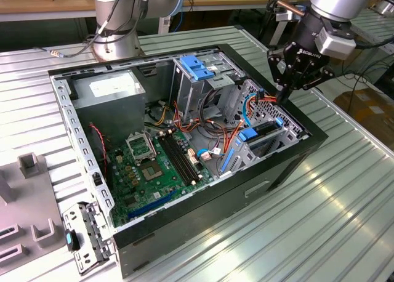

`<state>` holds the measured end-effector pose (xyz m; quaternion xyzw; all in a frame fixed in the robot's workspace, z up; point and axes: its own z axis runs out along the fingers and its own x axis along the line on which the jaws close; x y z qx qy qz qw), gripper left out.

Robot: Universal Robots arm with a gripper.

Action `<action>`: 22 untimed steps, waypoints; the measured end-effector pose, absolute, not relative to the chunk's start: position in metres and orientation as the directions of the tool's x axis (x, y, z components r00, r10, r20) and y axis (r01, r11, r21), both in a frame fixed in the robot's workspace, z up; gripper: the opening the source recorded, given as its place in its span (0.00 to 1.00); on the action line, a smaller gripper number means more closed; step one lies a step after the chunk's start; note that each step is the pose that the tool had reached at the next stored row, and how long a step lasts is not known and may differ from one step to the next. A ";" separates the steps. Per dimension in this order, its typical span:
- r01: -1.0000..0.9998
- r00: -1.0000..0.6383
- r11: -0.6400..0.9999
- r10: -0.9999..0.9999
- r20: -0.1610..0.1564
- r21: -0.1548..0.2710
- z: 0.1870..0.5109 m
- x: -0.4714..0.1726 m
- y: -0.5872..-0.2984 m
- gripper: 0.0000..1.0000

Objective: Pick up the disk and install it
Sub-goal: 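Insert the first disk wire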

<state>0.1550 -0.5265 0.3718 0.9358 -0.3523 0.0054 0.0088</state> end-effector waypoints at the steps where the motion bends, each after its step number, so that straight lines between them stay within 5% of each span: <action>1: -0.662 0.749 -0.749 -0.662 0.016 0.013 0.372 0.155 -0.526 0.16; 22: -0.811 0.585 -0.584 -0.811 0.016 0.013 0.370 0.153 -0.526 0.16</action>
